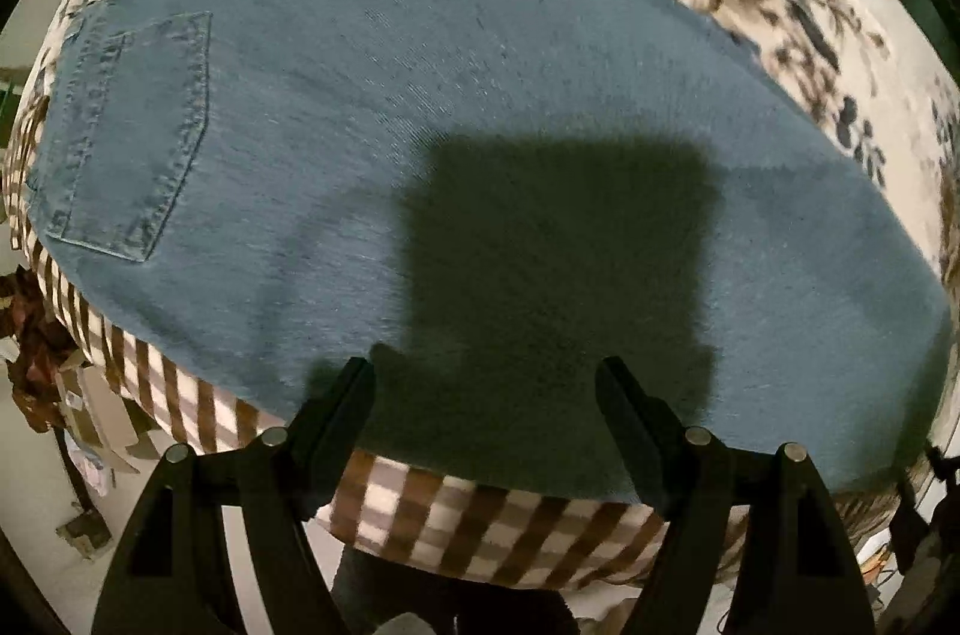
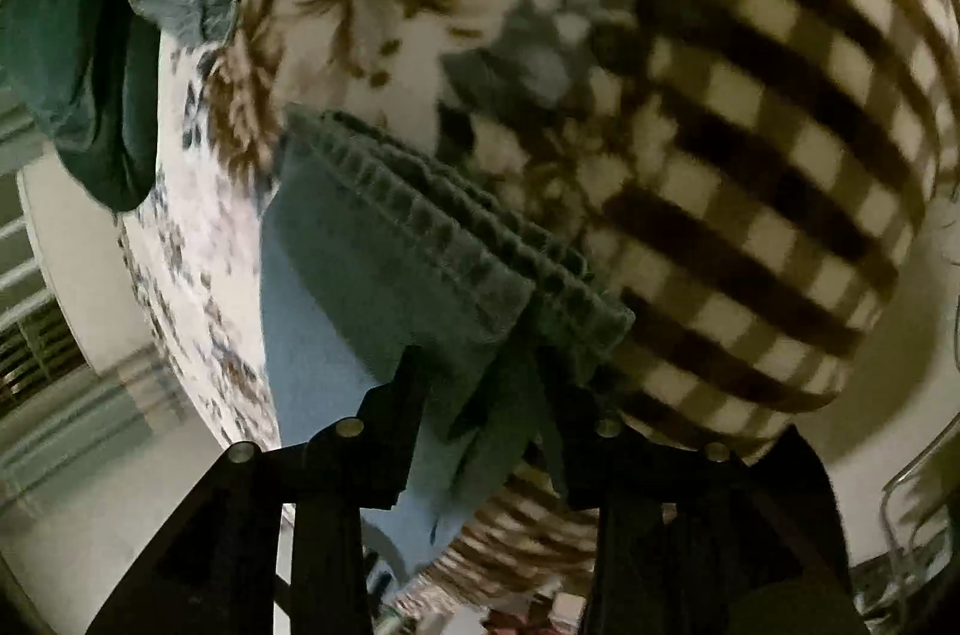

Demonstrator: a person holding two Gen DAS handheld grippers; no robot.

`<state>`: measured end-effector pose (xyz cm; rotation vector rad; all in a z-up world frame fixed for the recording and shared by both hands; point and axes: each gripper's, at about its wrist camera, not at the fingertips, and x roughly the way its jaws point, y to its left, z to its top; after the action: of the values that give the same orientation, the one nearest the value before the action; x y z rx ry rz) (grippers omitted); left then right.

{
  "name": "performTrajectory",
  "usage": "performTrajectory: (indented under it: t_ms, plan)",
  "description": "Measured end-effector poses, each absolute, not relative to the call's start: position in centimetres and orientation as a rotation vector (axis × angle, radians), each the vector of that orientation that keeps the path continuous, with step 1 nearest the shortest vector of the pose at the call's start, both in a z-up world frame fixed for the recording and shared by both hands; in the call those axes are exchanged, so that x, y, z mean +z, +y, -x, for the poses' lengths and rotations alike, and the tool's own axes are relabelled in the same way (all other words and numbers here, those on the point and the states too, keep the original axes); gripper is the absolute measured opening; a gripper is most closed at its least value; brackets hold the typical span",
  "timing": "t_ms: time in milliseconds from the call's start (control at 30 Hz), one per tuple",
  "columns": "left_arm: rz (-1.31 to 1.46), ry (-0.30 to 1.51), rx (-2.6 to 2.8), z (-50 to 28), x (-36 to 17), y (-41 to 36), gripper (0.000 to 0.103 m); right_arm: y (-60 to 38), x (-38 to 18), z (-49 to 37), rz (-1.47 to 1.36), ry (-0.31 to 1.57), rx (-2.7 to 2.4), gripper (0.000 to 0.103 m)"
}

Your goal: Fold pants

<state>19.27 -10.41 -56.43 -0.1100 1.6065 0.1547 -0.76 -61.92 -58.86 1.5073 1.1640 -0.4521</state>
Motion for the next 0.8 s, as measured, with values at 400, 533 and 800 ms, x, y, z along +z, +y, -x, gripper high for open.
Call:
performTrajectory:
  t_ms: [400,533,800]
  plan:
    - [0.098,1.61,0.112,-20.0,-56.1,-10.8,0.075,-62.0,-53.2,2.3,-1.334,1.072,-0.481,0.005]
    - [0.106,1.612,0.113,-20.5,-55.8,-10.0,0.075,-62.1,-53.4,3.8,-1.285,1.074,-0.553,0.003]
    - [0.068,1.609,0.1,-22.8,-55.1,-8.5,0.075,-62.5,-55.9,3.3,-1.228,1.305,-0.648,0.018]
